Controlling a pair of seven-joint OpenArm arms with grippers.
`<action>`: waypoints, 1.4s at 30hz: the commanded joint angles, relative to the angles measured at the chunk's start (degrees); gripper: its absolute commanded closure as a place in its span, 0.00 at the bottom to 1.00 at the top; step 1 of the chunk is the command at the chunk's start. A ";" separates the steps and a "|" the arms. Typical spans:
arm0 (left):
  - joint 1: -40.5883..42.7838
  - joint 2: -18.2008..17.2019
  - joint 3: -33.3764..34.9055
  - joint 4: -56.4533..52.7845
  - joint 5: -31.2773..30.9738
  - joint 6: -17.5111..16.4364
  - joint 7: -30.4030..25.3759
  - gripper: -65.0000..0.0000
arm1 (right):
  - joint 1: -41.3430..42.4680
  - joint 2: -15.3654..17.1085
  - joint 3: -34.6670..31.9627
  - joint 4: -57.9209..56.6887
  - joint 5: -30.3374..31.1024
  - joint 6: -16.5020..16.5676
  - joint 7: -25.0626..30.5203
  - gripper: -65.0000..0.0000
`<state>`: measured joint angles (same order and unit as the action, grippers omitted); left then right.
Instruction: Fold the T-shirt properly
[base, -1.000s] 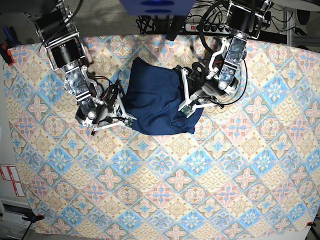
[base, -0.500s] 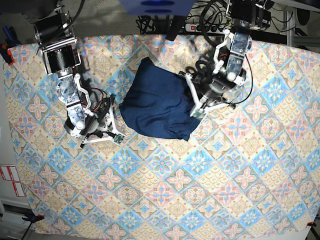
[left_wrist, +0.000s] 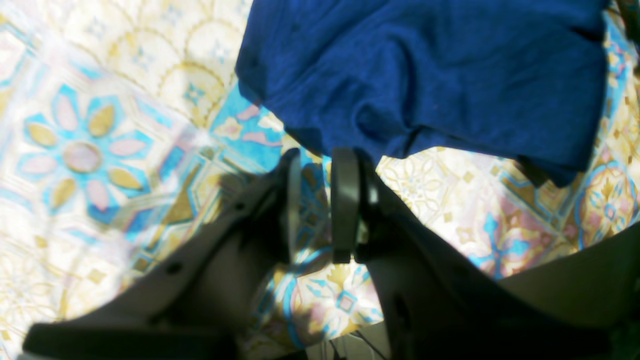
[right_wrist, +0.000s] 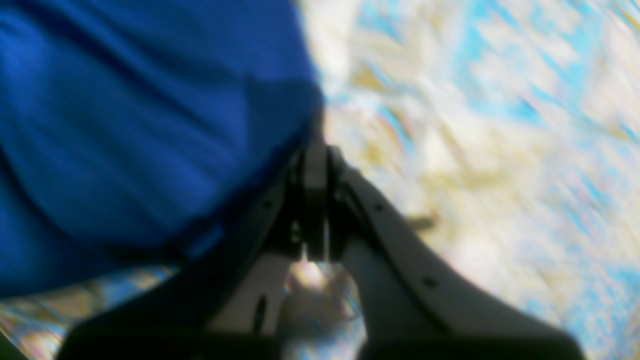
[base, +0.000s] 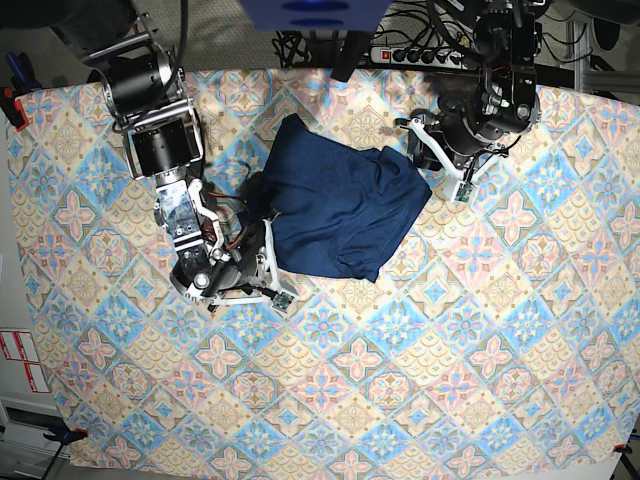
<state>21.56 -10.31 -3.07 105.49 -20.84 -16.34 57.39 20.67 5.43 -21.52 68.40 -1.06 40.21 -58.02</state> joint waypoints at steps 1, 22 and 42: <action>-0.16 0.85 0.21 0.22 -0.65 -0.23 -0.90 0.84 | 1.80 0.15 0.20 -0.05 -0.21 -0.21 0.83 1.00; -20.81 1.91 11.73 -28.61 -0.04 0.03 -8.46 0.84 | -5.24 4.37 0.11 8.57 -0.13 -0.21 -7.61 1.00; -37.34 8.94 14.46 -42.15 14.64 0.03 -17.96 0.84 | -21.41 10.79 5.91 35.99 0.05 -0.21 -7.96 1.00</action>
<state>-14.28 -1.87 11.33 62.19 -5.56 -16.10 41.15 -1.32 15.94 -15.79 103.48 -1.50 40.23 -66.59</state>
